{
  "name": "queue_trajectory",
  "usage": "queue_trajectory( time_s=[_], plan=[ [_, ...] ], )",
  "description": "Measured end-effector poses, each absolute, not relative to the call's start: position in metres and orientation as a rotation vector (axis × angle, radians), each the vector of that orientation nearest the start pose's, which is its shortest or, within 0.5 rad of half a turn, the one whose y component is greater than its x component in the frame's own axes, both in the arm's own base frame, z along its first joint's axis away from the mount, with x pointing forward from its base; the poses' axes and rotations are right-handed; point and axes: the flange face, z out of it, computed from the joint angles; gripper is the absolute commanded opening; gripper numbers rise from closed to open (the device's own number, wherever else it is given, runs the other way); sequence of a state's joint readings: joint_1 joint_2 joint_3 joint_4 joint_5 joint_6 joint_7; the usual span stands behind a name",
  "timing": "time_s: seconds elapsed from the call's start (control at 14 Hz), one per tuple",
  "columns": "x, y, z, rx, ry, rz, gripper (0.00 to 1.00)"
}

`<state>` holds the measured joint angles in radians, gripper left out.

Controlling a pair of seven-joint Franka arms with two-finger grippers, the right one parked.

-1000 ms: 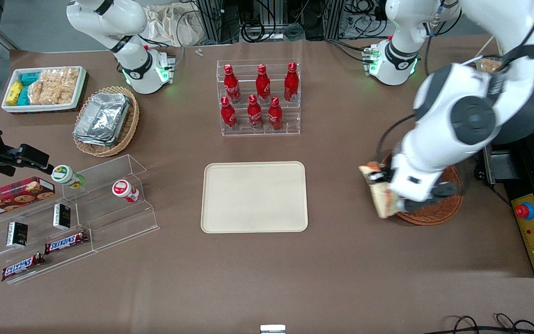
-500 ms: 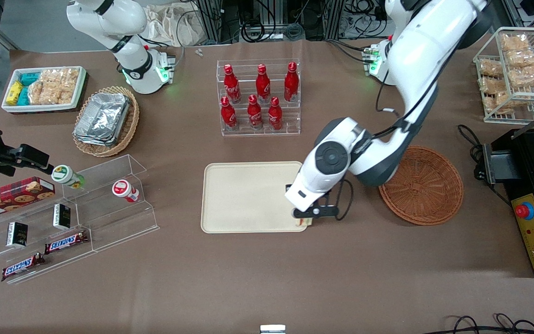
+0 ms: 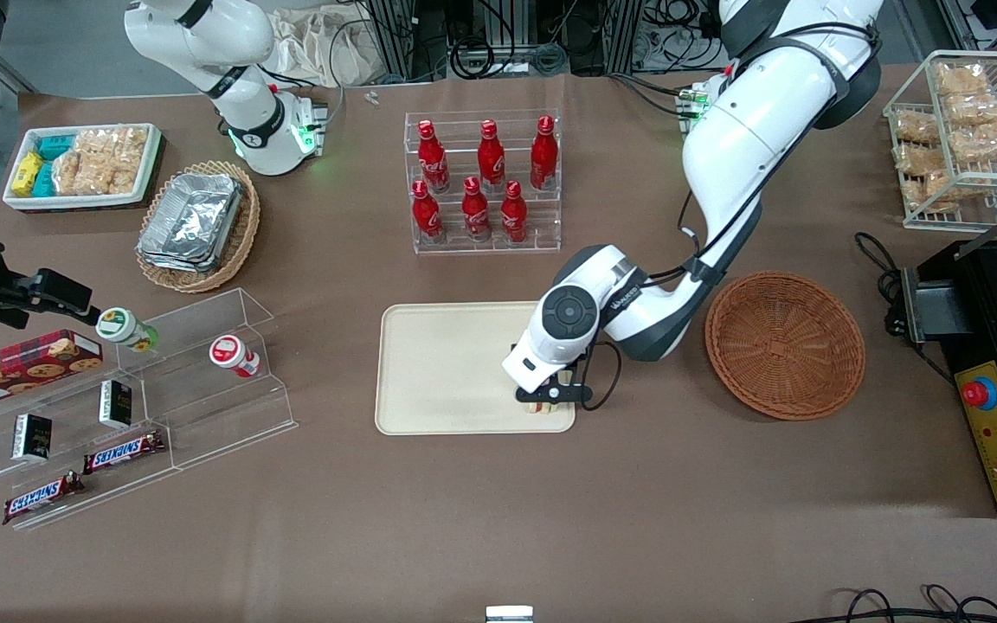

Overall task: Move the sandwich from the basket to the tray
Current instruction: 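Lower the sandwich onto the cream tray and open the left gripper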

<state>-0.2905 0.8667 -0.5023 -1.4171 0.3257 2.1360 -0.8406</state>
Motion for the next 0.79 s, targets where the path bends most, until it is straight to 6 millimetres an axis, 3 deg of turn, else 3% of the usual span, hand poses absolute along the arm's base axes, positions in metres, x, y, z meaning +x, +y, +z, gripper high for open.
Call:
queue_trajectory(
  time_s=[0.07, 0.29, 0.5, 0.64, 0.79],
  plan=[
    [0.560, -0.454, 0.217, -3.177, -0.032, 0.157, 0.99],
    [0.561, -0.457, 0.220, -3.167, -0.047, 0.122, 1.00],
    [0.575, -0.450, 0.232, -3.178, -0.080, 0.080, 1.00],
    [0.593, -0.439, 0.256, -3.198, -0.127, 0.019, 1.00],
    [0.614, -0.417, 0.298, -3.200, -0.189, -0.059, 1.00]
  ],
)
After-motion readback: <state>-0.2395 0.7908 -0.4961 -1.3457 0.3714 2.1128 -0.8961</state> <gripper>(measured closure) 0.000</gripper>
